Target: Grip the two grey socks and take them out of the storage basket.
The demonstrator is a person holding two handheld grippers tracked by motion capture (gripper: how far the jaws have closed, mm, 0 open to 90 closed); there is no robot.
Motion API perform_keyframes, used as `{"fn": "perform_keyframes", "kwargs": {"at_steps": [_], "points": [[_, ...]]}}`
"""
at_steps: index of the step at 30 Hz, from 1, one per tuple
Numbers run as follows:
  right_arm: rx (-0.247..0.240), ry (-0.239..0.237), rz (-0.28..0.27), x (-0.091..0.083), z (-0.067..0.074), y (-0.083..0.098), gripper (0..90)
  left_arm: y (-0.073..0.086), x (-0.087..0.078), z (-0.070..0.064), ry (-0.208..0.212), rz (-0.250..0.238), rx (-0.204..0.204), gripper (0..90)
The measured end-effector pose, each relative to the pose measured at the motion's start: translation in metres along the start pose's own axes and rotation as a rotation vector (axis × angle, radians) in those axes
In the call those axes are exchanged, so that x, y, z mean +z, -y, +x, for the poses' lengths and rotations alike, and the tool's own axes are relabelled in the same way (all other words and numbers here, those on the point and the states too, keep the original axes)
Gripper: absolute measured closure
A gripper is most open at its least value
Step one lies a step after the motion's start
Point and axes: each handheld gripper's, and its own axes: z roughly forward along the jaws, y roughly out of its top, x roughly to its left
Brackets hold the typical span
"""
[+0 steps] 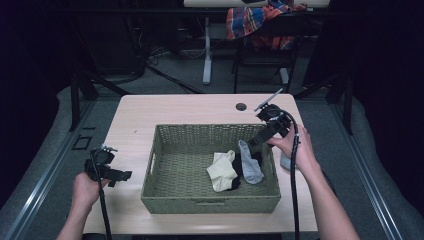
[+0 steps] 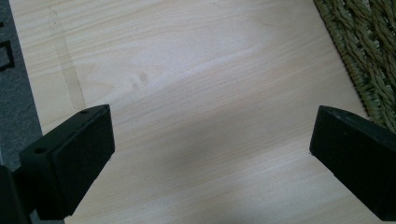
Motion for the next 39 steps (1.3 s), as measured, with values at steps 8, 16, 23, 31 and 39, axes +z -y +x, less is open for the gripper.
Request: {"fn": "perform_keyframes", "kwargs": {"at_steps": [8,16,23,31,39], "points": [[-0.040,-0.026,0.026,0.022,0.011,-0.008,4.2,0.000,0.000,0.000,-0.002,0.001,0.000,0.1],[-0.066,-0.037,0.065,0.038,0.016,-0.012,7.6,0.000,0.000,0.000,0.000,0.001,-0.002,0.1],[-0.049,-0.032,0.105,0.055,0.017,-0.013,23.6,0.000,0.000,0.000,0.001,0.002,-0.001,0.1],[-0.045,-0.029,0.182,0.076,0.025,-0.017,42.1,0.000,0.000,-0.001,0.001,-0.003,-0.001,0.1],[-0.035,0.010,0.250,0.092,0.024,-0.016,53.7,0.000,0.000,-0.001,-0.005,0.009,0.004,0.2]]}}
